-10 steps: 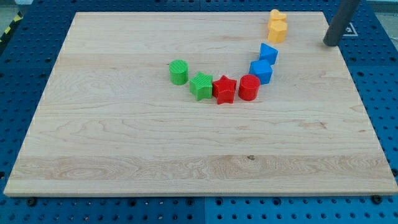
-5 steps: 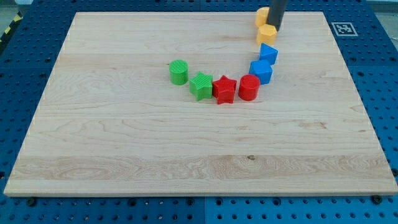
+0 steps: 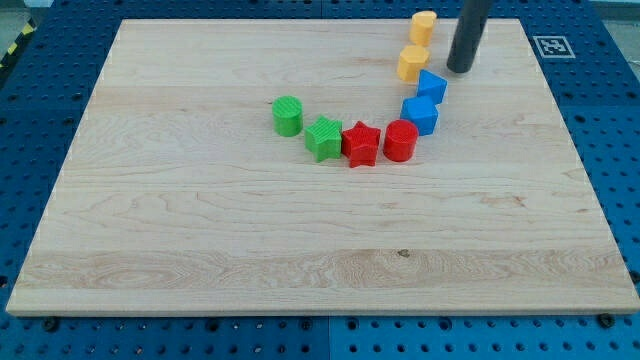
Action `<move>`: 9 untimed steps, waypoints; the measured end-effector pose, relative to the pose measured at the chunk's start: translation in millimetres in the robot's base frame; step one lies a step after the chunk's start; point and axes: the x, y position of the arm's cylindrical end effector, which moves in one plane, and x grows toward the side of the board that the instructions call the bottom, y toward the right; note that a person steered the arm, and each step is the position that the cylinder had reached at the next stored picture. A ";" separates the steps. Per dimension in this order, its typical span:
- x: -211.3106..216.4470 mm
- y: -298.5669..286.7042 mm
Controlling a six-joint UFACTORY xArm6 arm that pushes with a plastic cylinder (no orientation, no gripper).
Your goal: Move the yellow hexagon diagonal top right to the green circle
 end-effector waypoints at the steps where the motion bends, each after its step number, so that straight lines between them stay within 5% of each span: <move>1: 3.6 -15.4; 6: -2.0 -110.0; 8: -16.6 -87.0; 9: -44.2 -122.8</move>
